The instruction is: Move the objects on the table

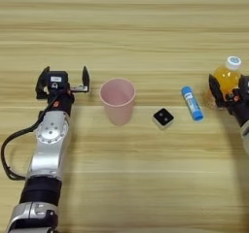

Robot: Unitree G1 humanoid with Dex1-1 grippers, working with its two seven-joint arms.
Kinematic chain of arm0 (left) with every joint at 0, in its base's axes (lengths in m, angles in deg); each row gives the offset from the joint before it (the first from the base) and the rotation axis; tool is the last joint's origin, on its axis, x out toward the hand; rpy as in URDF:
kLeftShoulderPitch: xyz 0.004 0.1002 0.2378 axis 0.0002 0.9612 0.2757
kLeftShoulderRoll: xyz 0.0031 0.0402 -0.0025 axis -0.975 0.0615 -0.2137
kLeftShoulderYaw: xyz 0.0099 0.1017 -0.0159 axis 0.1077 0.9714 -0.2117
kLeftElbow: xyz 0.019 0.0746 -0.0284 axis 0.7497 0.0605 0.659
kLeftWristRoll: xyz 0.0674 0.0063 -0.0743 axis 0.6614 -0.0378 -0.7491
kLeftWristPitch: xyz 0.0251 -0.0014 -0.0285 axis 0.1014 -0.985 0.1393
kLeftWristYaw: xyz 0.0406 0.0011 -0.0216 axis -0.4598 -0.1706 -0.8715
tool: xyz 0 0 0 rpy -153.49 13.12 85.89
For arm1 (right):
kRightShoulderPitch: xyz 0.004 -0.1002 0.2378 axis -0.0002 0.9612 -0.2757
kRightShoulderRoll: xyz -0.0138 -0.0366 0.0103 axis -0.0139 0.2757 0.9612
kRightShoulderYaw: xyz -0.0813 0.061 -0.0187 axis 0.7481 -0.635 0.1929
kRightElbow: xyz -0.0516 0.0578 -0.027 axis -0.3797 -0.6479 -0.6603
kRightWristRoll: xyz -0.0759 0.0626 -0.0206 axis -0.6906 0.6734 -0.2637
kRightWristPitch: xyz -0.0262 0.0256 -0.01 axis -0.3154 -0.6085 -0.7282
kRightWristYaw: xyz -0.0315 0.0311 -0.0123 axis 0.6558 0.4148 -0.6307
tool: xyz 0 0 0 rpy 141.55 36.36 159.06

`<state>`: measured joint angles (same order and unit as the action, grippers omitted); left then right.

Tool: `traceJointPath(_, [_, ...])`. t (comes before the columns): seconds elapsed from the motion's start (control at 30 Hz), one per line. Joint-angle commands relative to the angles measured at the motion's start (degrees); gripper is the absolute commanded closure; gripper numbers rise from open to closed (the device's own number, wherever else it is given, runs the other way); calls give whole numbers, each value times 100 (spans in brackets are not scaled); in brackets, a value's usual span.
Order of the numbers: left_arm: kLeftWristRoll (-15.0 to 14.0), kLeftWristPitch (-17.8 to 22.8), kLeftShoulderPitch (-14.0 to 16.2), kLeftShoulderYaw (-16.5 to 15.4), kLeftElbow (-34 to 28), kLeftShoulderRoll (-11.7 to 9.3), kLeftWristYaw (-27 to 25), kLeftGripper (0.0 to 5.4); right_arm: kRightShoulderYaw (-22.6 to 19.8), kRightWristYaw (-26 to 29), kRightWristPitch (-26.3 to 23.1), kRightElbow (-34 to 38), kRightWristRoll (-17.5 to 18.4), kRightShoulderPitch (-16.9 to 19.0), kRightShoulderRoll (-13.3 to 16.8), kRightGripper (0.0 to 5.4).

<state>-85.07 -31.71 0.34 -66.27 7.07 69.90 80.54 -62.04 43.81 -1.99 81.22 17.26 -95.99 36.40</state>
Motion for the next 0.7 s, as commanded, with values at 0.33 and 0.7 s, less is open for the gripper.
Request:
traceJointPath(0.33, [66, 82, 10, 18, -20, 31, 53, 0, -36, 35, 101, 55, 64, -83, -36, 178])
traceJointPath(0.7, [63, 72, -6, 19, 9, 29, 61, 0, -61, -3, 122, 120, 42, -94, -22, 178])
